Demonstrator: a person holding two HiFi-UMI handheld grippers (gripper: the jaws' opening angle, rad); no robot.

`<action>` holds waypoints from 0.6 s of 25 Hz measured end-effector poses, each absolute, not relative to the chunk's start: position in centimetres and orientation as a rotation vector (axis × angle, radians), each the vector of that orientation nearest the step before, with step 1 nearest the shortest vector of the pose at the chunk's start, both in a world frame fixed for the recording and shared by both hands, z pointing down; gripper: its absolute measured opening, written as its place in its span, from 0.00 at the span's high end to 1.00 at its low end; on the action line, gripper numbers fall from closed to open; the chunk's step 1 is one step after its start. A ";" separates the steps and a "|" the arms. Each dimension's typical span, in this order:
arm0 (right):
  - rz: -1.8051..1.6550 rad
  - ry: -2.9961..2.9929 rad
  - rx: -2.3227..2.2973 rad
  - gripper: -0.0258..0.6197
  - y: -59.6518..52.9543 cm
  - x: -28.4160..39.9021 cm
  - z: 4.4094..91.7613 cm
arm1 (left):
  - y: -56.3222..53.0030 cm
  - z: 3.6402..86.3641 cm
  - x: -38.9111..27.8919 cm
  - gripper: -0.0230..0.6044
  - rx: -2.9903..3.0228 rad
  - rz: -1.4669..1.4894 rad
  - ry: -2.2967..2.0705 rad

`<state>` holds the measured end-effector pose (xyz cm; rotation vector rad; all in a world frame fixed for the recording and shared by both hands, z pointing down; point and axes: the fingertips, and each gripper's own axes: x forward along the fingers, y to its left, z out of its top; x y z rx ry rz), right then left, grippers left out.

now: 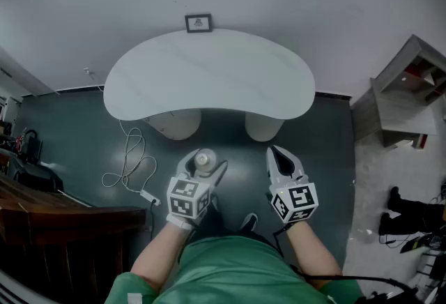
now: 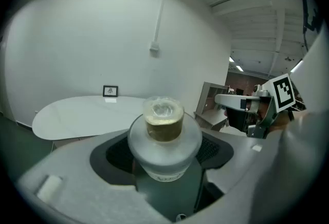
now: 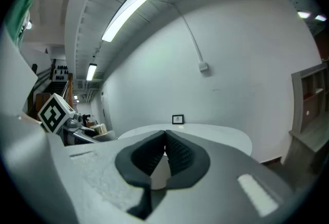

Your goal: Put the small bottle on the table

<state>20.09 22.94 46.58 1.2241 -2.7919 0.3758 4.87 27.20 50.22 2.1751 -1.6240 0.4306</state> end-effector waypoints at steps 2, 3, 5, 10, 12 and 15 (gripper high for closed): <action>0.372 -2.800 1.230 0.97 23.4 20.8 46.2 | 27.8 49.7 5.6 0.41 2.198 0.454 -1.627; 0.372 -2.802 1.232 0.97 23.7 21.1 46.1 | 28.1 49.4 5.9 0.41 2.209 0.466 -1.629; 0.370 -2.804 1.232 0.97 24.3 21.4 45.9 | 28.7 48.8 6.4 0.41 2.229 0.486 -1.634; 0.345 -2.815 1.218 0.97 25.8 21.0 45.2 | 30.2 48.0 6.6 0.41 2.261 0.497 -1.647; 0.340 -2.815 1.203 0.97 26.2 20.9 45.0 | 30.7 47.8 6.7 0.41 2.270 0.493 -1.648; 0.339 -2.823 1.178 0.97 26.9 20.8 44.6 | 31.0 47.1 6.3 0.41 2.276 0.490 -1.676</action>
